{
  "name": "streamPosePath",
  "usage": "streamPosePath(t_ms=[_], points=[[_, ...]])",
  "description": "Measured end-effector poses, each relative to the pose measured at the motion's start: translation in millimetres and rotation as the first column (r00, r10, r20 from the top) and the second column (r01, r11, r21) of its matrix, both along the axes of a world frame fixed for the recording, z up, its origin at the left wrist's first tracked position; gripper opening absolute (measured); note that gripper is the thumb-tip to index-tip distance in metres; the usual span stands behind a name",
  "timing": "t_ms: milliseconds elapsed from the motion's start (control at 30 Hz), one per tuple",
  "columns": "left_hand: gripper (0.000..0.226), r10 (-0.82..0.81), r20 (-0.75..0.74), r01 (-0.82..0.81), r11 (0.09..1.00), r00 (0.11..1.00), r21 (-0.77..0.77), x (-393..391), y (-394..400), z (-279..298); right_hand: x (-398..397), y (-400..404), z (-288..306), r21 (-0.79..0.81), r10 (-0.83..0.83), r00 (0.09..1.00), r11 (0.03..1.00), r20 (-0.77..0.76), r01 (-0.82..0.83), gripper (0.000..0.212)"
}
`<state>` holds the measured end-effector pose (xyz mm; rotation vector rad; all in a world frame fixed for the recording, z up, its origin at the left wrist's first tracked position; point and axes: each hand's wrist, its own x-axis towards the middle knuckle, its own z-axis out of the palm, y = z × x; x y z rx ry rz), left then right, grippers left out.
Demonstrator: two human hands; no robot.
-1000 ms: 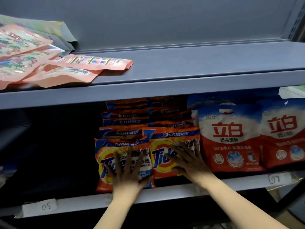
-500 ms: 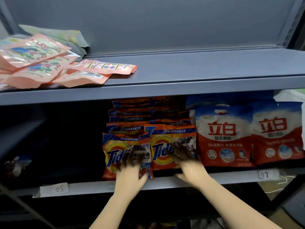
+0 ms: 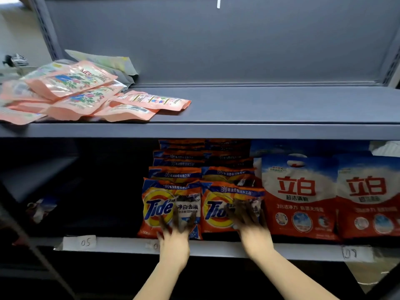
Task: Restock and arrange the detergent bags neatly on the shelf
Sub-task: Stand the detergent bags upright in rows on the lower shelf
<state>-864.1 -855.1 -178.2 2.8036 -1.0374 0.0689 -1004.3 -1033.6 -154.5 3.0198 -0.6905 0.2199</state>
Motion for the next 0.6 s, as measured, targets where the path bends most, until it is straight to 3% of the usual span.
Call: streamPosePath(t_ms=[67,100,233,400,500,600], points=[[0.098,0.017,0.102,-0.009,0.997,0.995,-0.082,-2.0,-1.6,-3.4,4.7,-4.6,3.8,0.06,0.002,1.0,0.998,0.009,-0.002,0.121],[0.103,0.026,0.089,-0.018,0.996,0.996,-0.085,-3.3,-1.5,-2.0,6.4,-7.6,5.6,0.07,-0.003,1.0,0.998,0.025,0.002,0.124],[0.11,0.023,0.005,-0.023,1.0,1.0,-0.015,-3.9,2.4,5.5,22.1,-8.2,23.5,0.177,-0.035,0.994,0.983,-0.104,0.053,0.108],[0.09,-0.053,0.033,0.053,0.999,0.998,-0.007,-2.2,3.8,-5.0,36.3,-17.0,41.0,0.25,-0.169,0.975,0.947,-0.143,0.201,0.126],[0.095,-0.023,0.053,0.025,0.999,0.998,-0.039,-5.5,4.1,2.3,31.4,-18.1,37.9,0.245,-0.224,0.968,0.938,-0.111,0.245,0.126],[0.103,0.026,0.046,-0.028,0.999,0.999,0.039,-4.6,3.1,7.4,23.4,-9.4,35.0,0.19,-0.15,0.989,0.971,-0.003,0.148,0.12]])
